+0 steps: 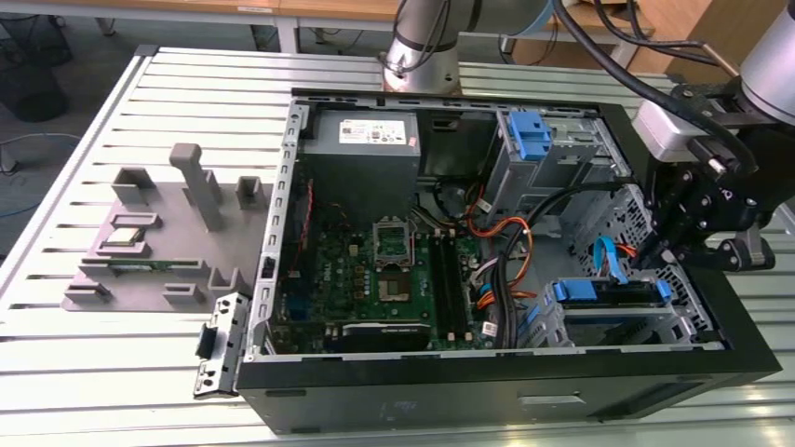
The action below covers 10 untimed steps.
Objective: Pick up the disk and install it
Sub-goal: 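Insert the second disk wire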
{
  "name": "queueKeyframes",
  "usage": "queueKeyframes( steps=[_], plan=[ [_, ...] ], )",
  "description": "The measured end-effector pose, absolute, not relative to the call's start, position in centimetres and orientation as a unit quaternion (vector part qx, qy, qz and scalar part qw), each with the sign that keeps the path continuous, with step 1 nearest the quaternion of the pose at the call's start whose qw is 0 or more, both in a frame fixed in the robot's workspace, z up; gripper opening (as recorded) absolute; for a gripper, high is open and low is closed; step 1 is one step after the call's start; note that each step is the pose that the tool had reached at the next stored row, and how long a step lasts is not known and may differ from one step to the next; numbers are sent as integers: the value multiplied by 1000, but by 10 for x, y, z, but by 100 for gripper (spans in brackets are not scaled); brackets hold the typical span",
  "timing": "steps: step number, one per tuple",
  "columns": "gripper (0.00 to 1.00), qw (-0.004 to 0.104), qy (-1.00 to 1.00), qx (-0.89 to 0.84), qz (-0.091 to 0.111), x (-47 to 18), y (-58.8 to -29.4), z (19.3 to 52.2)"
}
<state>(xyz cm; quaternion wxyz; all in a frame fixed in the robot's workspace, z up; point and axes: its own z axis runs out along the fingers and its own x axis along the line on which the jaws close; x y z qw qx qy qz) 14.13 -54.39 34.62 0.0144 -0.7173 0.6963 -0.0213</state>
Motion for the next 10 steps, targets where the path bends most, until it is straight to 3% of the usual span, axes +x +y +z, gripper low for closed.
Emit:
queueKeyframes(
  steps=[10],
  plan=[
    [16, 11, 696, -717, -24, 141, -544, 346]
  ],
)
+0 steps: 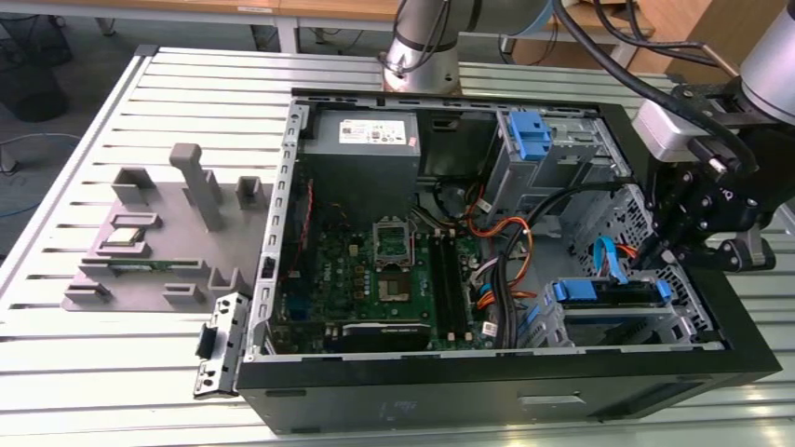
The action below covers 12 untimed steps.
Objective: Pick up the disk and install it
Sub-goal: 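Insert the second disk wire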
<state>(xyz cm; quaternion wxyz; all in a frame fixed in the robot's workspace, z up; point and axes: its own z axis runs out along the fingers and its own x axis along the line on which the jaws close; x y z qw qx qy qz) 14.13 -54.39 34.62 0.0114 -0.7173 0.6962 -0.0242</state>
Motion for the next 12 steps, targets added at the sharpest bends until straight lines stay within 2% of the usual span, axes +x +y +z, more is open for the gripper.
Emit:
queueKeyframes(
  steps=[12],
  plan=[
    [16, 8, 696, -717, -27, 141, -544, 346]
  ],
)
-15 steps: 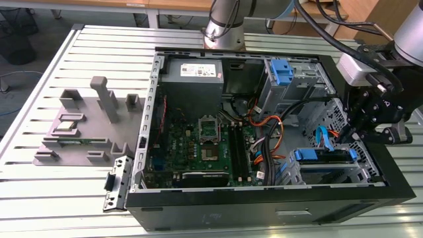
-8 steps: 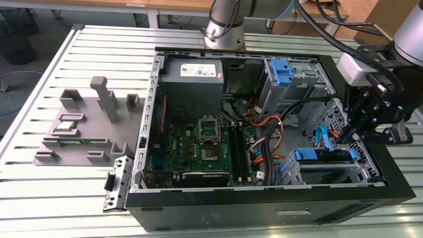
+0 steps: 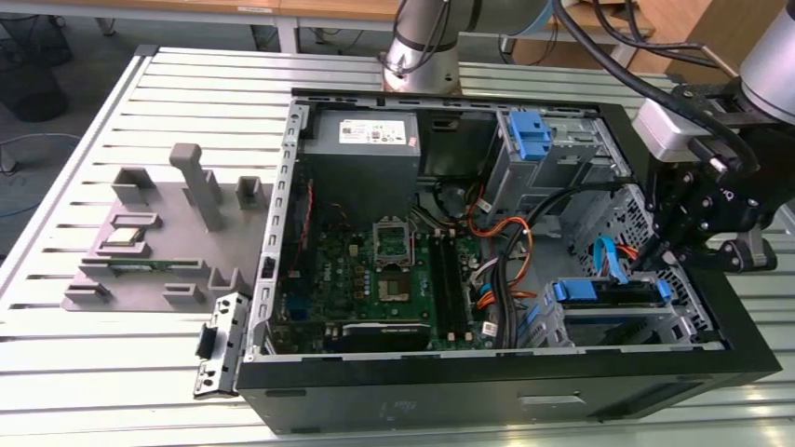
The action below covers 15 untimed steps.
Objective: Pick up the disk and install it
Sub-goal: 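Insert the second disk wire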
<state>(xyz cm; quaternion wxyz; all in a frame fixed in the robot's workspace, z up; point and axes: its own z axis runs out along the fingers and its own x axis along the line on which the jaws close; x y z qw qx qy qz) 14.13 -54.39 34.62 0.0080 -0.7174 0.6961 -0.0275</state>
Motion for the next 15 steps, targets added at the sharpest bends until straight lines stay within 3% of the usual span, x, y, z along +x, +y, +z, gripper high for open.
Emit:
queueKeyframes(
  steps=[8, 15],
  plan=[
    [16, 3, 696, -717, -34, 141, -544, 346],
    [16, 15, 696, -717, -47, 135, -545, 342]
  ],
)
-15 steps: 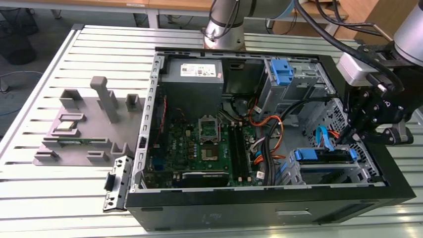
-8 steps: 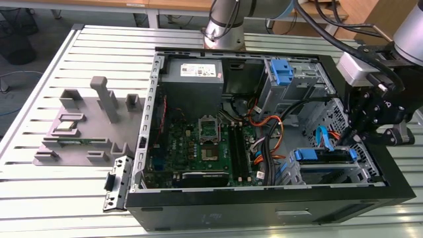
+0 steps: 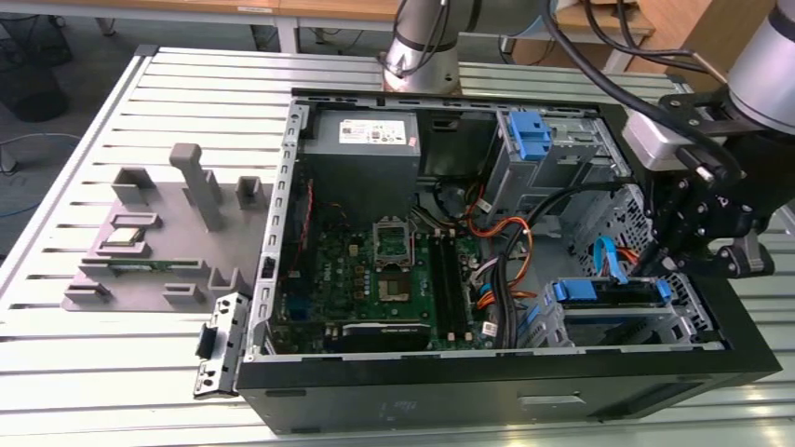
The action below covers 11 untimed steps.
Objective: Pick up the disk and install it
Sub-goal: 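Insert the second disk wire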
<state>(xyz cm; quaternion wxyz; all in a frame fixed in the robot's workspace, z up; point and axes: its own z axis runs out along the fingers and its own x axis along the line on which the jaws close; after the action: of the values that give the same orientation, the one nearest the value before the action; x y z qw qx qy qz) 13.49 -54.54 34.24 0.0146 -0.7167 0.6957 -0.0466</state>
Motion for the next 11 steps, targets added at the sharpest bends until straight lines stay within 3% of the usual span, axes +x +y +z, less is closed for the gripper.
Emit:
queueKeyframes(
  steps=[11],
  plan=[
    [16, 21, 696, -716, -51, 128, -549, 336]
  ],
)
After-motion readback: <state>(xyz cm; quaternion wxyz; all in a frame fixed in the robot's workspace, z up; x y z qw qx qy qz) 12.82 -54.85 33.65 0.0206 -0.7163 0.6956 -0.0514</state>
